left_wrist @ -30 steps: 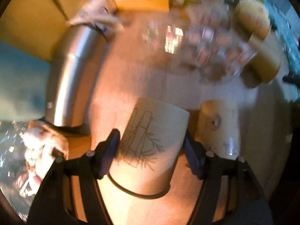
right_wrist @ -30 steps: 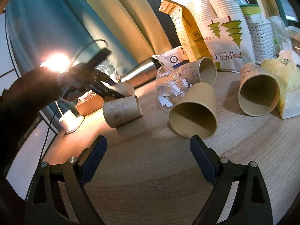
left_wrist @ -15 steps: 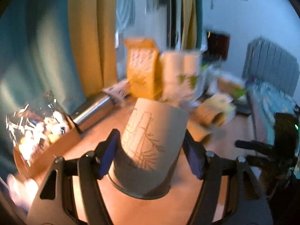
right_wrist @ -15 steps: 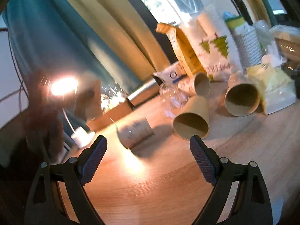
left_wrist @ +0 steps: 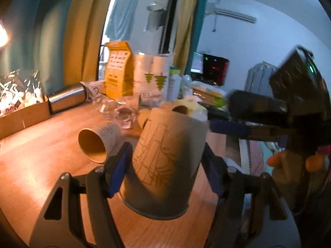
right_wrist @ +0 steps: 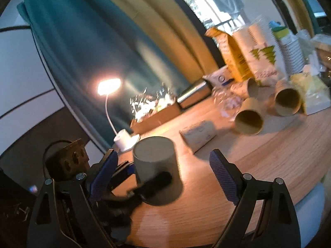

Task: Flip cup upside down
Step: 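Grasp the cup with the right tool while the left tool opens and releases it, then lower the cup bottom-up onto the table with the right tool and open it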

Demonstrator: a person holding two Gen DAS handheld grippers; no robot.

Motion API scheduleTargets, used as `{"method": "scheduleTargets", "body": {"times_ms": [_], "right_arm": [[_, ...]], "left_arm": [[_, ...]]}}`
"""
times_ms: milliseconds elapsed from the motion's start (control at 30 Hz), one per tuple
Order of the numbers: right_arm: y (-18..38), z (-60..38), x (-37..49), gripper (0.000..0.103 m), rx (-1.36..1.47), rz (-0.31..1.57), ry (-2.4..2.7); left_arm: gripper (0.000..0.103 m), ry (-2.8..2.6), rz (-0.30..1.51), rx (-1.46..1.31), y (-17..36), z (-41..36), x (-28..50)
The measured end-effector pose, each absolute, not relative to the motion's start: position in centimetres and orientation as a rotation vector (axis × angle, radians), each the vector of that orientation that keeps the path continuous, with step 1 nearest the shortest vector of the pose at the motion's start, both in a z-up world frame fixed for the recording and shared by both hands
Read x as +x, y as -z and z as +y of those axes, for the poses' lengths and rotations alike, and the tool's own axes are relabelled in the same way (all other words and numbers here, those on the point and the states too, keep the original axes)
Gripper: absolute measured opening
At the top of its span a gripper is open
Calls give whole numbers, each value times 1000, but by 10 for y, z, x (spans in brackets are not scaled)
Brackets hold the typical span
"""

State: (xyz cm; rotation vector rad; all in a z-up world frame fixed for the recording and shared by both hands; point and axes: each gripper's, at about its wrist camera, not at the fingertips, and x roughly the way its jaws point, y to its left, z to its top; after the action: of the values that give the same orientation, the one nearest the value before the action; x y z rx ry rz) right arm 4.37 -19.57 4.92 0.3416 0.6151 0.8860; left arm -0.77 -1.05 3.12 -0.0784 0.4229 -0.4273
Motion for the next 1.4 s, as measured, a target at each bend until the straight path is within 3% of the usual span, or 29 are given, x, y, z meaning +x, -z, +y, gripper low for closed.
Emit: {"method": "scheduleTargets", "body": {"times_ms": [133,267,400,633,700,1100,1400], "right_arm": [[-43,-180,43,90,324,642,-887],[-41,-173,41,68,314,659,-887],[-40,-170,41,61,307,665,-897],[-37,-172,44,60,308,658,-897],[-36,-176,46,60,315,649,-884],[-3,-198,123,60,280,737,-747],[-14,-166,149,60,108,652,-730]], "left_arm": [[68,462,404,-56,-30,-14,-14],[68,483,385,-45,-30,-15,-18],[68,495,386,-52,-30,-14,-15],[72,484,401,-41,-28,-17,-13],[86,478,422,-20,-25,-22,-11],[86,388,472,-31,-19,-15,-15],[86,320,457,-30,-27,0,-9]]}}
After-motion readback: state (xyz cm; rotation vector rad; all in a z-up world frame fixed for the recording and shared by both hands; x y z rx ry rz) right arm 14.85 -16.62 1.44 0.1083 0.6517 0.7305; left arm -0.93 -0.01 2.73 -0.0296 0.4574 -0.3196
